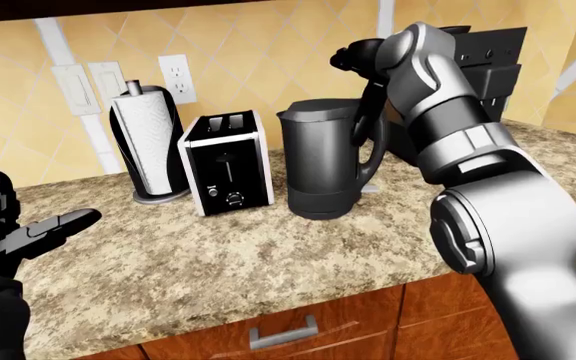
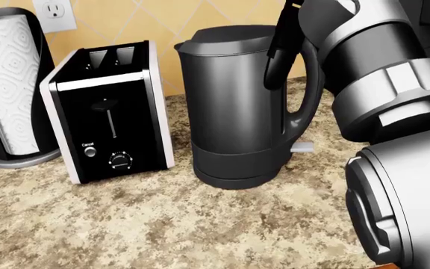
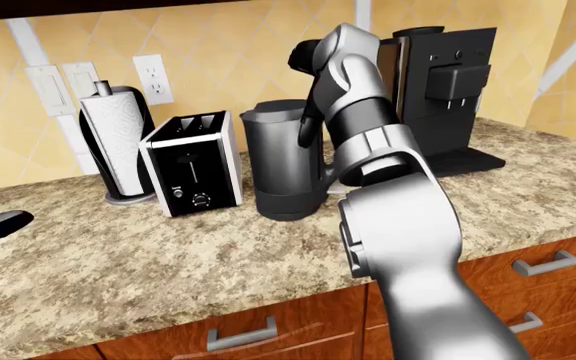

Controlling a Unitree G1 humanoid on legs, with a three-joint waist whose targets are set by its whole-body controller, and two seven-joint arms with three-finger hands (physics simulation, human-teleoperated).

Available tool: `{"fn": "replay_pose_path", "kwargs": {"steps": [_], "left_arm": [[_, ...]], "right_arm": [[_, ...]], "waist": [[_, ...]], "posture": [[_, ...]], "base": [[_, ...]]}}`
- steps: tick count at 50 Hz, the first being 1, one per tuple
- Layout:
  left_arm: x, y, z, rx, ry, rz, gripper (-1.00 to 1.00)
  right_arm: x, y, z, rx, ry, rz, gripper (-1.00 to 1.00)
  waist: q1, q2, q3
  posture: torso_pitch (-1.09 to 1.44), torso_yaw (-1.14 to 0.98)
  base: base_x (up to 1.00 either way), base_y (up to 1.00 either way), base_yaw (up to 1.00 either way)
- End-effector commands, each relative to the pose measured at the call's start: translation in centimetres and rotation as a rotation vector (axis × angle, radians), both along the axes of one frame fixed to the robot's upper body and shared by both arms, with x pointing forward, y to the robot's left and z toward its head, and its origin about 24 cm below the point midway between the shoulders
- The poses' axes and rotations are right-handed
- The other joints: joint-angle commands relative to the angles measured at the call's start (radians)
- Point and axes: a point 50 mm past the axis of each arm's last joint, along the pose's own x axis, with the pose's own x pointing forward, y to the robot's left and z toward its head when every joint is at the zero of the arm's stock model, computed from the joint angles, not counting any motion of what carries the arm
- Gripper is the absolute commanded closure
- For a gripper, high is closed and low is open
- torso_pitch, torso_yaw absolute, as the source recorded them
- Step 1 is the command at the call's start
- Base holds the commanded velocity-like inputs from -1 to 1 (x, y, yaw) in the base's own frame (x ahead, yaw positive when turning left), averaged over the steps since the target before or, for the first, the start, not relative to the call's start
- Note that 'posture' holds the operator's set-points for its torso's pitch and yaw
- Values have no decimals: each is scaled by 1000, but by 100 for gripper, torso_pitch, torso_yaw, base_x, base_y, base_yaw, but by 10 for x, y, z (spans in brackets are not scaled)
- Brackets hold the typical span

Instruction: Close the lid of the electric kettle.

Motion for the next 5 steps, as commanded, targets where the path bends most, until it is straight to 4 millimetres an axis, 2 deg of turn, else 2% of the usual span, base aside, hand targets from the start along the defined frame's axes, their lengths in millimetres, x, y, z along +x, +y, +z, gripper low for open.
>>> {"fn": "replay_pose_path", "kwargs": {"steps": [1, 5], "left_arm": [[-1, -3, 17, 47, -69, -9, -100], [-1, -3, 16, 46, -68, -10, -100]], "right_arm": [[-4, 3, 28, -2, -96, 13, -100], [-4, 2, 29, -1, -100, 10, -100]], "waist": [[0, 4, -4], [0, 4, -3]], "posture": [[-59, 0], [-59, 0]], "base": [[0, 0, 0], [0, 0, 0]]}}
